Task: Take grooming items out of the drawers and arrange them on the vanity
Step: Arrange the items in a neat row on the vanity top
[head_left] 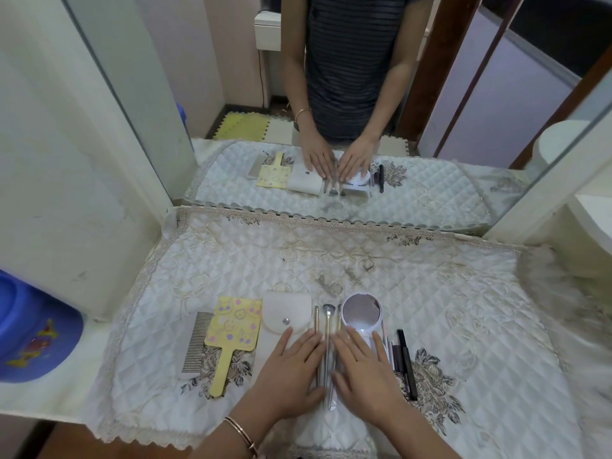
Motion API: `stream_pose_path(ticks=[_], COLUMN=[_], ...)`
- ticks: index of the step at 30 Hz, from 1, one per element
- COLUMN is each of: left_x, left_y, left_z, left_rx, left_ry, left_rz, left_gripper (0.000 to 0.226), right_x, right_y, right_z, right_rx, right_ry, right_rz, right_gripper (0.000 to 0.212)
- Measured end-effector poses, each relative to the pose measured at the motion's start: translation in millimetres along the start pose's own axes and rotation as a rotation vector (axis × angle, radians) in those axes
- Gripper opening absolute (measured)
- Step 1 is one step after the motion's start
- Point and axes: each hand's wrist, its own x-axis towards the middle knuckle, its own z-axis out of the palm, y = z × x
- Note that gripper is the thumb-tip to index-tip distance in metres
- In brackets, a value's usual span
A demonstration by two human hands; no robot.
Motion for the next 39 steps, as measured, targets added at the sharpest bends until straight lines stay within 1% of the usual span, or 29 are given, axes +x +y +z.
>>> stream_pose_path(ticks=[4,8,11,17,24,29,34,37,39], left_x=[-1.4,-0.8,-0.6,-1.2,-2.7,-2.8,-3.8,-4.9,-5.7], left_y=[-0.6,-1.4,-2.3,-2.2,-2.8,-2.3,-4.2,-3.8,-3.6], left_z=[1.8,3.6,4.2,5.3,8.6,8.3,6.8,6.2,7.5], left_rx=[0.019,0.024,0.029,0.039,0.029,0.038,0.036,0.061,0.082], left_ry=[-0.008,-0.004,0.000,0.026,0.037,0.058,0.021,0.024,0.040], left_rz=[-0.004,-0.003,0.001,0.017,0.021,0.033,0.026,0.024,0.029], left_gripper=[0.076,0.075,0.074,0.071,0.069,0.069,0.072,0.073,0.072], right_x=[2.3,-2.4,-6.2,-6.3,-7.6,-7.0,-7.2,-7.5,-7.5], right_y=[-3.2,-3.4,-5.3,-10.4,-14.9,-14.8,-8.8,-6.7,-6.1], right_z=[-4.5,-6.2,-5.8,-5.1,0.4,-1.3,-4.5,-6.7,-5.0], right_rx=[-0.062,-0.063,-0.047,-0.055,-0.027,-0.020,0.013,0.029,0.022], right_ry=[0.028,0.064,0.055,0.026,0.010,-0.017,-0.044,-0.074,-0.064], right_rz=[-0.023,-0.026,-0.008,0.037,0.077,0.090,0.062,0.057,0.050], right_gripper=[0.051,0.044,0.037,0.039,0.035,0.037,0.041,0.038,0.036])
